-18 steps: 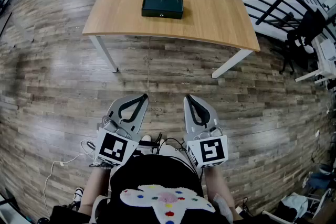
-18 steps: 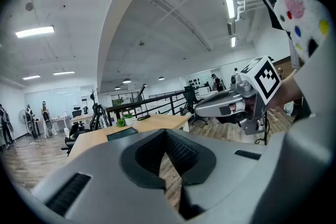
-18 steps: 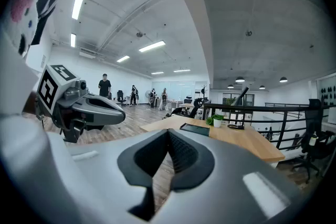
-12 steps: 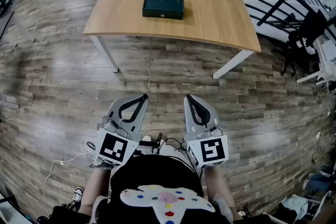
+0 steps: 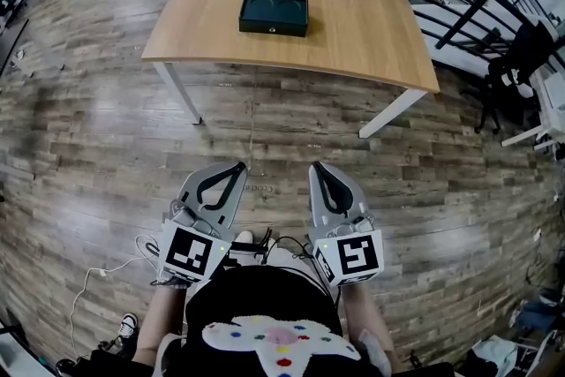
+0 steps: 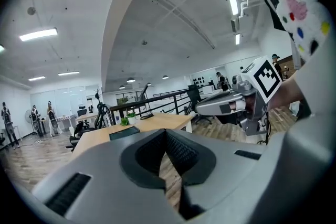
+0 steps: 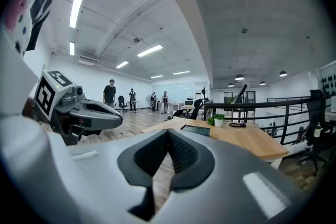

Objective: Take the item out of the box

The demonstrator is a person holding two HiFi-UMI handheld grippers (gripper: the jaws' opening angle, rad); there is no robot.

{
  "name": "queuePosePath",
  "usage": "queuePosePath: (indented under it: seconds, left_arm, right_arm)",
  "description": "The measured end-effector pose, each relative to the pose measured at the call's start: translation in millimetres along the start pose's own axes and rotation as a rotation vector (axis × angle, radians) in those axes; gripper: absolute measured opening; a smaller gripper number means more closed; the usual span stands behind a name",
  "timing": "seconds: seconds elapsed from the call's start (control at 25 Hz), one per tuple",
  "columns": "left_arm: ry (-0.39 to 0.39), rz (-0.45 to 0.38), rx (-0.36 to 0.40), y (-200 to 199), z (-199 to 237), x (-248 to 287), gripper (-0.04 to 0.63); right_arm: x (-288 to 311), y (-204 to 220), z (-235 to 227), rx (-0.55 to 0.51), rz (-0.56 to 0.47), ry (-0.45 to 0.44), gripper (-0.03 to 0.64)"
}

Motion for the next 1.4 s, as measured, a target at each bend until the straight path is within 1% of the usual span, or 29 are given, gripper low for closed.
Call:
queuePosePath:
  seconds: [0.32, 0.4, 0.52, 0.76, 0.92, 1.08, 1.4]
  left_arm:
    - [-0.051, -0.026, -0.010, -1, -19, 1, 0.003]
    - [-0.053, -0.033, 0.000, -1, -25, 0, 0.003]
    - [-0.060, -0.029, -0.005, 2, -27, -3, 0.003]
    - [-0.052, -0.034, -0.010, 7, -24, 8, 0.004]
    - [-0.037, -0.031, -0.004, 10, -13, 23, 0.003]
    - [-0.027, -0.035, 0.012, 3, 4, 43, 0.003]
    - [-0.030, -0.031, -0.009, -3, 61, 82, 0.003]
  right_arm:
    - [-17, 0, -12, -0.020, -0.032, -0.021, 0.008]
    - [-20, 1, -12, -0.033, -0.034, -0.029, 0.008]
    - [-21, 2, -11, -0.047, -0.040, -0.035, 0.009]
    - [-20, 14, -14, -0.039, -0.018, -0.029, 0.008]
    - [-10, 24, -19, -0.020, -0.007, -0.008, 0.009]
    - [15, 26, -31, -0.024, 0.001, -0.002, 0.008]
    - [78, 23, -49, -0.023, 0.014, 0.002, 0.008]
Point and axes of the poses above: the fingertips, and each gripper's own axes: x forward along the fingers, z to its left, y out of its underside, the point moved 2 cm from there along -x, backward along the fingers, and after that the axes turned 14 degrees about -x, right-handed, at the moved point
